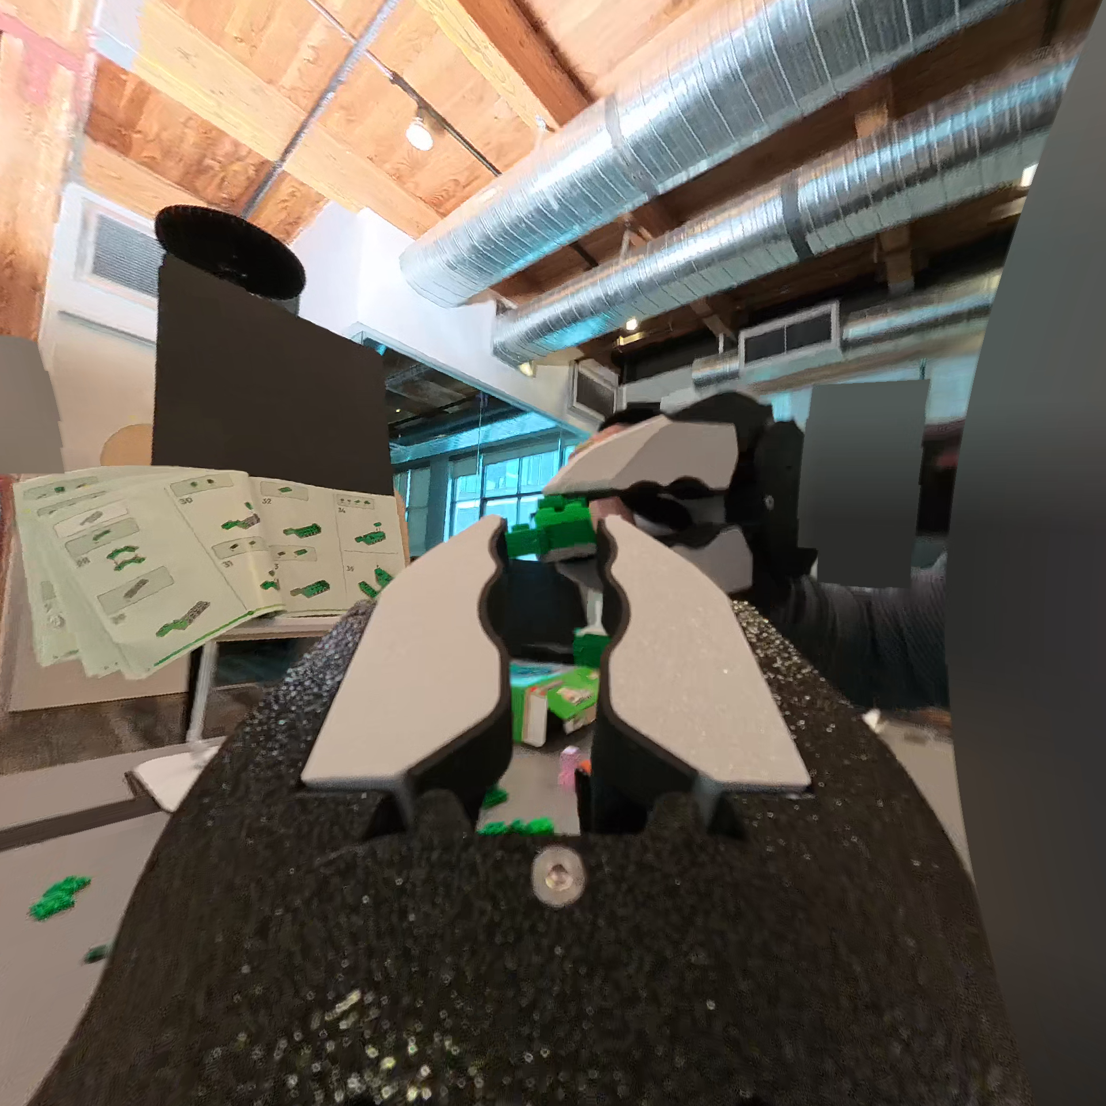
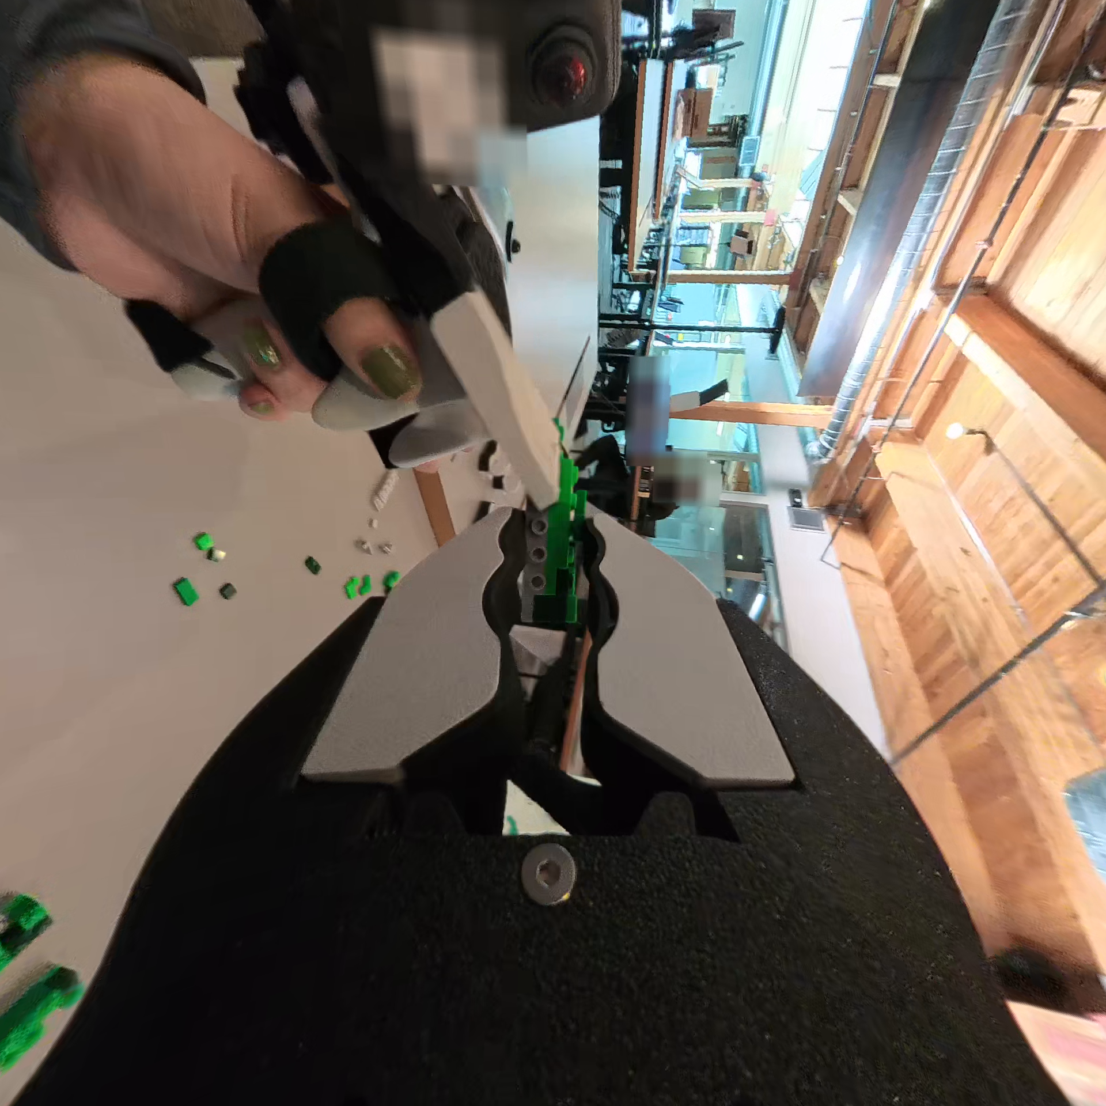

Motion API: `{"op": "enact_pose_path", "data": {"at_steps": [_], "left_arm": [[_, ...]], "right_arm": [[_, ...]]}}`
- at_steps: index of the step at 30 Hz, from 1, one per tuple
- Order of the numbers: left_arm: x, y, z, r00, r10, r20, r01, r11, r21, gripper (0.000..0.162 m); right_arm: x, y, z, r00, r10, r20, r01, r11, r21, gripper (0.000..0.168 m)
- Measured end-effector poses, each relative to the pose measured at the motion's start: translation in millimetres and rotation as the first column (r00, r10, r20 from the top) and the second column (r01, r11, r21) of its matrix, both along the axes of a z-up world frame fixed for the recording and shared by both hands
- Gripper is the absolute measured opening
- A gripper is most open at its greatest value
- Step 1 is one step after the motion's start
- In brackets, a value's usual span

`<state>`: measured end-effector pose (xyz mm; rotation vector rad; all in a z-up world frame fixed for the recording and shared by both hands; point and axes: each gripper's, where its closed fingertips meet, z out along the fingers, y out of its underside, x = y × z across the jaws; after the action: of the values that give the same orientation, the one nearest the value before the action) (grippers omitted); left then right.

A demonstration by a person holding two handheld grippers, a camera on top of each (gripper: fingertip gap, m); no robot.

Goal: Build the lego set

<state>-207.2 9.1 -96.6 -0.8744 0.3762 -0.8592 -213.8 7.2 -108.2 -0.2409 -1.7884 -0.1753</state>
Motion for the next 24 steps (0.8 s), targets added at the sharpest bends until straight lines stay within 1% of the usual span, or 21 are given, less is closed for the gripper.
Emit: {"op": "enact_pose_path", "data": {"at_steps": [3,5,7,9,12,13,14,15,17,19,21,22,24], "left_arm": [[5,-1,-6,0.979,0.117,-0.167,-0.106,0.992,0.073,0.039],[8,-4,-9,0.947,0.185,-0.264,-0.156,0.979,0.127,0.047],[10,-7,-11,0.904,0.264,-0.337,-0.207,0.959,0.196,0.051],[13,-9,-16,0.838,0.35,-0.418,-0.255,0.929,0.267,0.052],[14,-9,-23,0.712,0.474,-0.518,-0.318,0.876,0.363,0.048],[14,-9,-24,0.68,0.502,-0.534,-0.337,0.861,0.381,0.046],[14,-8,-25,0.667,0.502,-0.55,-0.338,0.862,0.376,0.045],[15,-8,-25,0.676,0.481,-0.558,-0.332,0.875,0.352,0.042],[19,-10,-23,0.736,0.393,-0.551,-0.286,0.919,0.272,0.044],[21,-12,-15,0.817,0.309,-0.488,-0.247,0.951,0.188,0.048],[20,-12,-3,0.88,0.26,-0.397,-0.232,0.966,0.119,0.048],[21,-13,0,0.896,0.243,-0.372,-0.222,0.97,0.097,0.046],[23,-16,4,0.903,0.24,-0.356,-0.225,0.971,0.083,0.041]], "right_arm": [[6,2,2,1.0,0.007,0.004,-0.007,0.997,-0.075,0.018],[9,4,-1,1.0,0.01,0.021,-0.007,0.994,-0.109,0.018],[13,3,-7,0.998,0.028,0.06,-0.019,0.99,-0.14,0.018],[16,2,-11,0.995,0.044,0.093,-0.026,0.983,-0.183,0.018],[21,-3,-10,0.993,0.073,0.097,-0.049,0.973,-0.227,0.018],[22,-5,-9,0.993,0.081,0.091,-0.058,0.972,-0.228,0.018],[23,-6,-8,0.993,0.085,0.08,-0.065,0.972,-0.225,0.018],[24,-7,-6,0.994,0.088,0.068,-0.072,0.974,-0.216,0.018],[25,-8,0,0.996,0.088,0.008,-0.086,0.983,-0.161,0.018],[26,-8,5,0.996,0.08,-0.045,-0.083,0.994,-0.074,0.017],[27,-13,7,0.993,0.09,-0.08,-0.092,0.996,-0.012,0.017],[28,-15,8,0.991,0.092,-0.094,-0.091,0.996,0.013,0.017],[28,-19,9,0.99,0.095,-0.107,-0.089,0.994,0.063,0.017]]}}
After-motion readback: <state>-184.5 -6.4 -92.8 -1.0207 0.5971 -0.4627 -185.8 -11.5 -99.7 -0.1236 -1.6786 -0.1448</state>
